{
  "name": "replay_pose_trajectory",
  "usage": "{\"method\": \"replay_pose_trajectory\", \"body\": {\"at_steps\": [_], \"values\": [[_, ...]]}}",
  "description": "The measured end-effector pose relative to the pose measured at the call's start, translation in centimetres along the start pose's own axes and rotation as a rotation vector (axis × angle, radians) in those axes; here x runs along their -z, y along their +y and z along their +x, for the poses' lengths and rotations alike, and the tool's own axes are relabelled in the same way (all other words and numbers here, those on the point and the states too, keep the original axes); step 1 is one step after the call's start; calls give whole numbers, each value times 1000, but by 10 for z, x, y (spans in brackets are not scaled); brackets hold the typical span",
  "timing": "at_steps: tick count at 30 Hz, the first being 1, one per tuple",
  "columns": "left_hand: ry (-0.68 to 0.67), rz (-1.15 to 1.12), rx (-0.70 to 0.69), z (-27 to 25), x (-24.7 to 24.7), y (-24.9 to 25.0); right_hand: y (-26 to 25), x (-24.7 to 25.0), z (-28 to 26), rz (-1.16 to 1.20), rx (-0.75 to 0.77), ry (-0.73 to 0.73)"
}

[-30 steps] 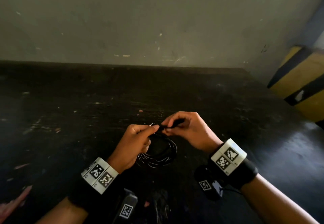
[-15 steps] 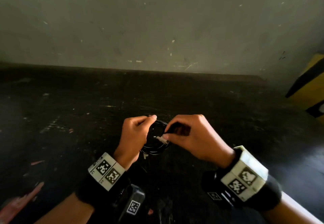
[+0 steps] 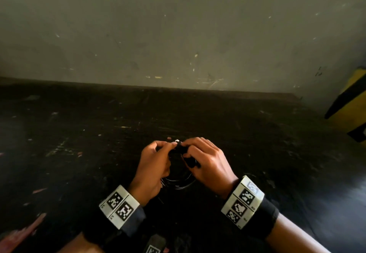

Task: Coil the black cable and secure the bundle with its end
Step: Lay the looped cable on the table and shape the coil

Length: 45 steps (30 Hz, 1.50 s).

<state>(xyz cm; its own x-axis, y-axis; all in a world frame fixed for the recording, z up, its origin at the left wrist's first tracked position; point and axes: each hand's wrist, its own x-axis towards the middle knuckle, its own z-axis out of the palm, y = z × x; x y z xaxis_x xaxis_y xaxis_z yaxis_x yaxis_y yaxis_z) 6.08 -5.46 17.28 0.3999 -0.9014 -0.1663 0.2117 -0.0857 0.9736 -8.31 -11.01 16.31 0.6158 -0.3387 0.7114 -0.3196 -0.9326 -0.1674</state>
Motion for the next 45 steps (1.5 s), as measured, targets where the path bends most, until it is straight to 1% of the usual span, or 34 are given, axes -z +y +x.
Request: {"method": "replay_pose_trajectory", "body": {"at_steps": [3,6,9,12,16,21,23,25,27,29,31,33,36,40,45], "values": [[-41,-46,14,0,-3,0,4,-4,-1,-17,29,43],[-136,-24,42,1,-3,1,6,-5,-3,-28,39,58],[-184,1,56,-1,-4,4,8,-5,-3,-31,42,58],[-158,-9,55,1,-6,4,10,-3,-3,-29,29,13],[-102,-99,34,4,-7,1,15,3,-6,-41,10,-58],[-68,-121,28,4,-10,1,13,12,-7,-59,0,-15],[-48,-82,31,2,-11,0,11,15,-6,8,-19,7],[-53,-36,-4,0,-12,-4,8,16,-3,181,-121,47],[-79,-9,-68,-5,-13,-7,8,18,-1,367,-304,68],[-114,13,-129,-9,-13,-6,7,20,1,495,-499,30],[-157,17,-163,-14,-13,-3,5,20,2,650,-613,19],[-190,20,-198,-17,-13,-1,2,21,4,756,-665,40],[-174,51,-238,-18,-11,-3,0,21,6,830,-700,74],[-142,71,-218,-11,-5,-10,1,20,7,860,-760,75],[-187,91,-192,-10,1,-10,-2,23,9,965,-812,64]]}}
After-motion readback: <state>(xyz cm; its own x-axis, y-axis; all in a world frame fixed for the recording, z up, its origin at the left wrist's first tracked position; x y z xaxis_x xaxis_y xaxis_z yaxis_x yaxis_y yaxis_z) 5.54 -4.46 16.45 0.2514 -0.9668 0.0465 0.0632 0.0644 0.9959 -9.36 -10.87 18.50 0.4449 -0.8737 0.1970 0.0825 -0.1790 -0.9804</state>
